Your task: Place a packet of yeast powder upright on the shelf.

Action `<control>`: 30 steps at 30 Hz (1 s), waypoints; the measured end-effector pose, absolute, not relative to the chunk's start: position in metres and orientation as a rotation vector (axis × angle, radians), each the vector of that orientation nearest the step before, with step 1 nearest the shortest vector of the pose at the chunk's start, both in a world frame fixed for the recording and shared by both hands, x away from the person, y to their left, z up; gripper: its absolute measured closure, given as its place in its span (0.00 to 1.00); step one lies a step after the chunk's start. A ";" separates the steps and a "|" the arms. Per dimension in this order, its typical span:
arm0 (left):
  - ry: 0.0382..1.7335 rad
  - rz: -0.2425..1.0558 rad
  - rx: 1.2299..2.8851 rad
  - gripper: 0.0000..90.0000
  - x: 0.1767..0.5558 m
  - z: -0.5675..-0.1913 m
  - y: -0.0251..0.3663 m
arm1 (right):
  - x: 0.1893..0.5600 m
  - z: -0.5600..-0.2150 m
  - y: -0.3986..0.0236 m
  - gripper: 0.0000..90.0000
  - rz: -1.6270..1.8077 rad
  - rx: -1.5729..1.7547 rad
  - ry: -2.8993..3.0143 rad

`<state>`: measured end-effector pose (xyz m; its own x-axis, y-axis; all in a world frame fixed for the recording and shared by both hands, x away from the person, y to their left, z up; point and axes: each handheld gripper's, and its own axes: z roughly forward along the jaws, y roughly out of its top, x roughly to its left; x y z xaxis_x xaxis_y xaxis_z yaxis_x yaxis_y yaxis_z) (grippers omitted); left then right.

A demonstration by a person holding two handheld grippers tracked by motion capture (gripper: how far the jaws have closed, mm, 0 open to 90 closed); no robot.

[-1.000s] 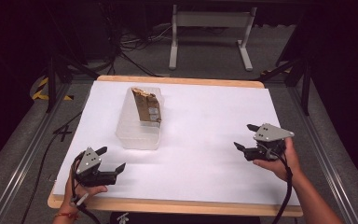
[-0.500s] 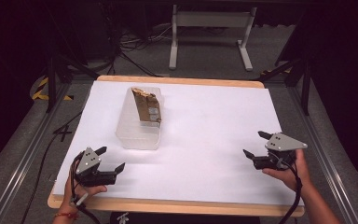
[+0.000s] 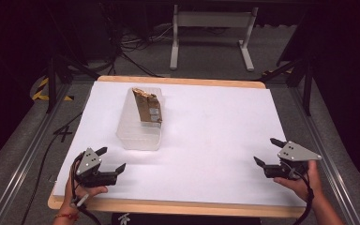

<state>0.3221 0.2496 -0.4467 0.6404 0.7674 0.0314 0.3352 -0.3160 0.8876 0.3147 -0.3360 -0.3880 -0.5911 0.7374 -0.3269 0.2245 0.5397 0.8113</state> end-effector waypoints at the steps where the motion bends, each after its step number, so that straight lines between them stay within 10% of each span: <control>1: 0.872 0.571 1.908 0.11 0.322 -0.447 0.250 | 0.314 -0.388 -0.338 0.18 0.982 0.778 2.103; 30: 0.882 0.594 1.882 0.11 0.329 -0.445 0.253 | 0.283 -0.432 -0.384 0.10 1.031 0.982 1.898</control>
<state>0.3292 0.2530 -0.4455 0.6233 0.7812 0.0340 0.3245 -0.2980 0.8977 0.2826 -0.3842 -0.4321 -0.4239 0.8714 -0.2471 0.2671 0.3810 0.8852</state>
